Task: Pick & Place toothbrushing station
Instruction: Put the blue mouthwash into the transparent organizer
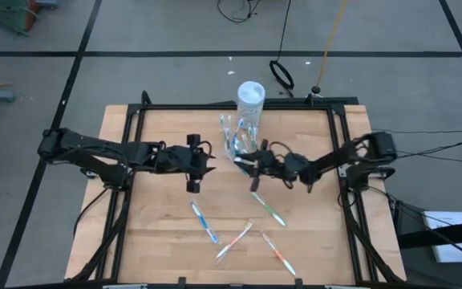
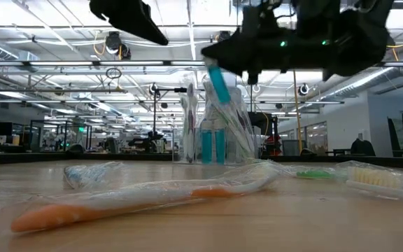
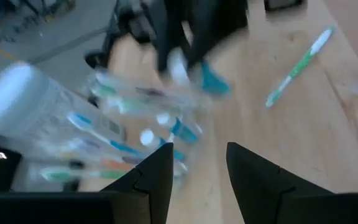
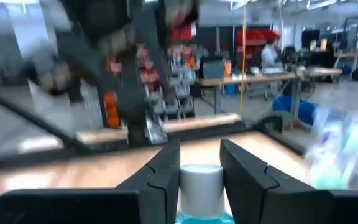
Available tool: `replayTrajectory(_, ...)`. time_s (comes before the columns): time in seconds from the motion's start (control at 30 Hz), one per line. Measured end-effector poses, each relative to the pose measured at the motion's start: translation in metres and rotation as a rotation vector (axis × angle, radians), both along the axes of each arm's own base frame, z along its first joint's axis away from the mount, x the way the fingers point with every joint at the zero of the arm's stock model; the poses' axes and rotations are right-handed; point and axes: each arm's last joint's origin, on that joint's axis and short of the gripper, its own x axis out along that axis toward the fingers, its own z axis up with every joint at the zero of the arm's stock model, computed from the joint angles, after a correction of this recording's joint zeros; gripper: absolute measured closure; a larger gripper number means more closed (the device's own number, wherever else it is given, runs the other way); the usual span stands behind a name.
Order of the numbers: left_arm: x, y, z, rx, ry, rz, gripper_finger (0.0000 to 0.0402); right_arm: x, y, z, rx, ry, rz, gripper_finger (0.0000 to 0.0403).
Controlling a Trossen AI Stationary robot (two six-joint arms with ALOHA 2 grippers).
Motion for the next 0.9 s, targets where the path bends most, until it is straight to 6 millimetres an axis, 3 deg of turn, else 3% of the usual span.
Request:
replayTrajectory(0.13,0.001,0.002,-0.002,0.078,0.033,-0.047,0.025,0.03,-0.007,-0.009,-0.037,0.03,-0.032,0.0313)
replayTrajectory(0.3,0.003,0.005,-0.004,0.174,0.065,-0.1,0.025,0.054,-0.023,-0.014,-0.044,0.049,-0.109,0.0314)
replayTrajectory(0.6,0.001,0.019,0.001,0.221,0.049,0.048,0.025,0.052,-0.038,-0.014,-0.187,0.17,-0.431,0.0314)
replayTrajectory(0.8,0.001,0.027,0.0,0.21,0.051,0.09,0.025,0.051,-0.031,-0.015,-0.212,0.2,-0.482,0.0314)
replayTrajectory(0.9,0.001,0.029,0.0,0.181,0.04,0.118,0.025,0.051,-0.03,-0.02,-0.146,0.213,-0.467,0.0314)
